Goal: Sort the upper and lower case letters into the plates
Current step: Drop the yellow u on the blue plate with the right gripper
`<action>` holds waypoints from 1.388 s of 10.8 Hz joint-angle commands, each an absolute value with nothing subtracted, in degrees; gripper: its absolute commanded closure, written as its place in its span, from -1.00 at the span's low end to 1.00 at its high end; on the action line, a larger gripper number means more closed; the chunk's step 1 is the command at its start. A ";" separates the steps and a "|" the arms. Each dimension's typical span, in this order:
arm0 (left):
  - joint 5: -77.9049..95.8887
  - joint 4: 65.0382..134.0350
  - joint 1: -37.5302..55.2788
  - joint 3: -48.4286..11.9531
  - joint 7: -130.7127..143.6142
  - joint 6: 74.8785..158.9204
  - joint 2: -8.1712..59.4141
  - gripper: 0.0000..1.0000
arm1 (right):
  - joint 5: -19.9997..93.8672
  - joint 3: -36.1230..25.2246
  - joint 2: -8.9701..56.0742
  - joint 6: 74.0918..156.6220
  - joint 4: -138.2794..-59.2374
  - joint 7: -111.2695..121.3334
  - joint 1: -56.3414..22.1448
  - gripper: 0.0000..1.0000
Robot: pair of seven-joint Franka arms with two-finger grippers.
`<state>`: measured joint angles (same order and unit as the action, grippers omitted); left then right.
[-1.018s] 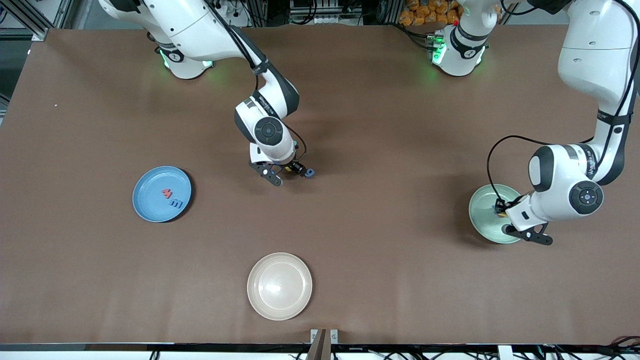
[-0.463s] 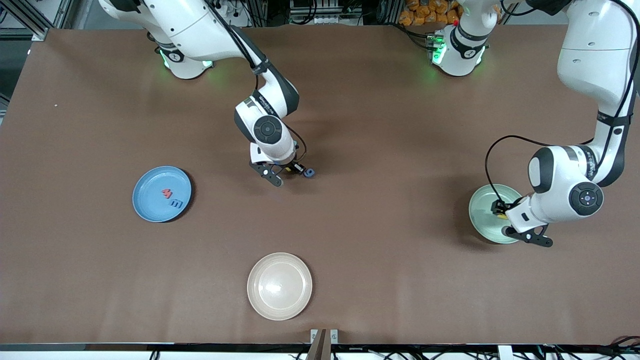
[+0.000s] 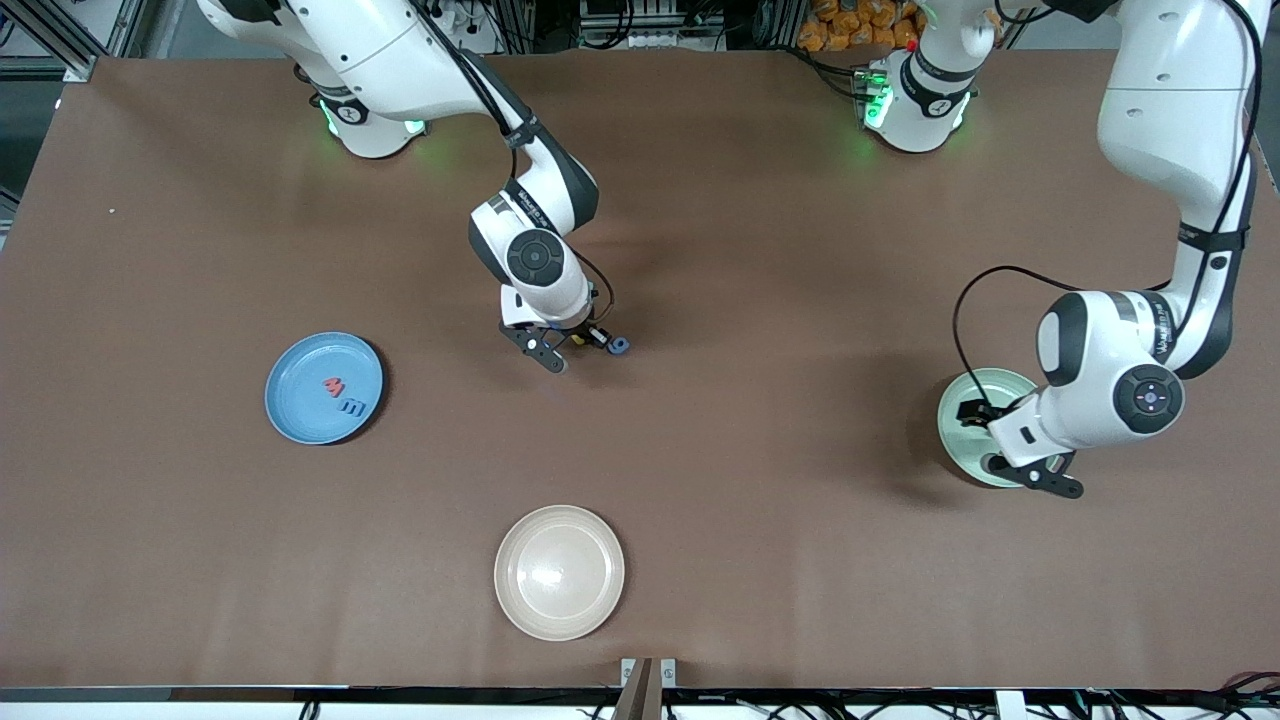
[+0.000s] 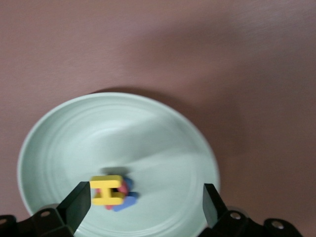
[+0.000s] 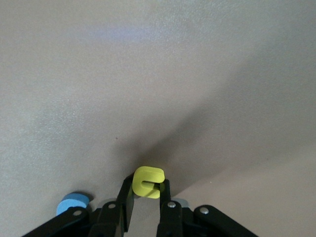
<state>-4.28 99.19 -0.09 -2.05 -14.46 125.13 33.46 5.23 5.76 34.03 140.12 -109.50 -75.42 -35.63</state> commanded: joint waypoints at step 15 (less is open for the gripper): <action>0.18 90.29 38.11 -6.50 32.48 118.74 34.69 -1.00 | 0.54 5.01 23.37 117.84 -108.99 -15.03 3.77 1.00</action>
